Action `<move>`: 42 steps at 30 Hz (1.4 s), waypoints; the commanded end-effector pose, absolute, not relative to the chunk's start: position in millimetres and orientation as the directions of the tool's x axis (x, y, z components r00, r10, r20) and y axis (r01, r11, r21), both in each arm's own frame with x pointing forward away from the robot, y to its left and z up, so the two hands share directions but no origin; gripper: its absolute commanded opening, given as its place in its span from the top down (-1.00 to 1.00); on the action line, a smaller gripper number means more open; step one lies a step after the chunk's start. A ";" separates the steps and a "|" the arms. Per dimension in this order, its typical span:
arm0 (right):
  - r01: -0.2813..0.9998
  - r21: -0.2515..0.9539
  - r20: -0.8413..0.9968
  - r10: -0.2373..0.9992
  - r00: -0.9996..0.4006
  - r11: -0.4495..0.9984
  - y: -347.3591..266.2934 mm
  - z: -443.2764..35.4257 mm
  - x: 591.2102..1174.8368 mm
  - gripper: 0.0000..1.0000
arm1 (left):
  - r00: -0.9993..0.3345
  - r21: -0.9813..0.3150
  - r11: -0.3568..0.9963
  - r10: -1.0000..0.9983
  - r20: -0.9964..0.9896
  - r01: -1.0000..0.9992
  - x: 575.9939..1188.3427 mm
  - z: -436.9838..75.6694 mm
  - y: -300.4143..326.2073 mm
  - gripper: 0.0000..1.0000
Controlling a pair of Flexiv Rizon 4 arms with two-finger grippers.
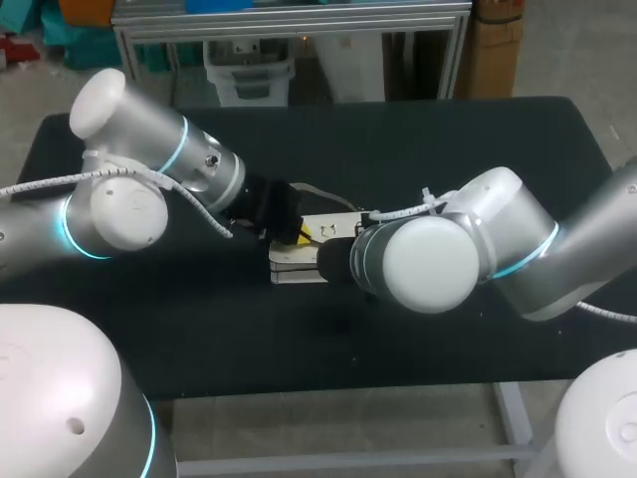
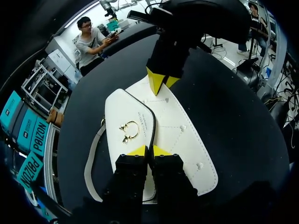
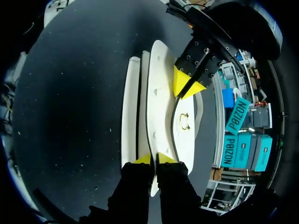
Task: Pick up the bag, open it, inspect its contents, close it, and place it on the opposite side
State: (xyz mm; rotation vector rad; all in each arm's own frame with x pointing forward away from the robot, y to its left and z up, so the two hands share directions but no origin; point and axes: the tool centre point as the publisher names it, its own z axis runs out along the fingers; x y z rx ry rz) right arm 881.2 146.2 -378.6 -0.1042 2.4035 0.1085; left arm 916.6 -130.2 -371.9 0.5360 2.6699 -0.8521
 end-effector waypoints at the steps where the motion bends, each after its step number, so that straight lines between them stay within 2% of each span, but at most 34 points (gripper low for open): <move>1: -0.111 0.056 -0.688 -0.042 -0.725 0.992 145.3 -383.5 879.5 1.00 | -0.891 -0.490 0.762 0.252 -0.377 0.423 913.3 -372.0 -126.6 1.00; 24: -0.111 0.056 -0.688 -0.042 -0.725 0.992 145.3 -383.5 879.5 1.00 | -0.898 -0.486 0.763 0.290 -0.330 0.426 917.3 -373.0 -122.7 1.00; 26: -0.111 0.056 -0.688 -0.042 -0.725 0.992 145.3 -383.5 879.5 1.00 | -0.896 -0.486 0.763 0.283 -0.342 0.427 917.4 -370.0 -121.3 0.38; 28: -0.111 0.056 -0.688 -0.042 -0.725 0.992 145.3 -383.5 879.5 1.00 | -0.895 -0.489 0.760 0.277 -0.351 0.427 917.3 -367.7 -120.2 0.23; 37: -0.111 0.056 -0.688 -0.042 -0.725 0.992 145.3 -383.5 879.5 1.00 | -0.883 -0.501 0.746 0.255 -0.394 0.439 918.6 -360.5 -118.7 0.26; 42: -0.111 0.056 -0.688 -0.042 -0.725 0.992 145.3 -383.5 879.5 1.00 | -0.883 -0.549 0.704 0.257 -0.394 0.450 919.8 -352.6 -117.3 0.28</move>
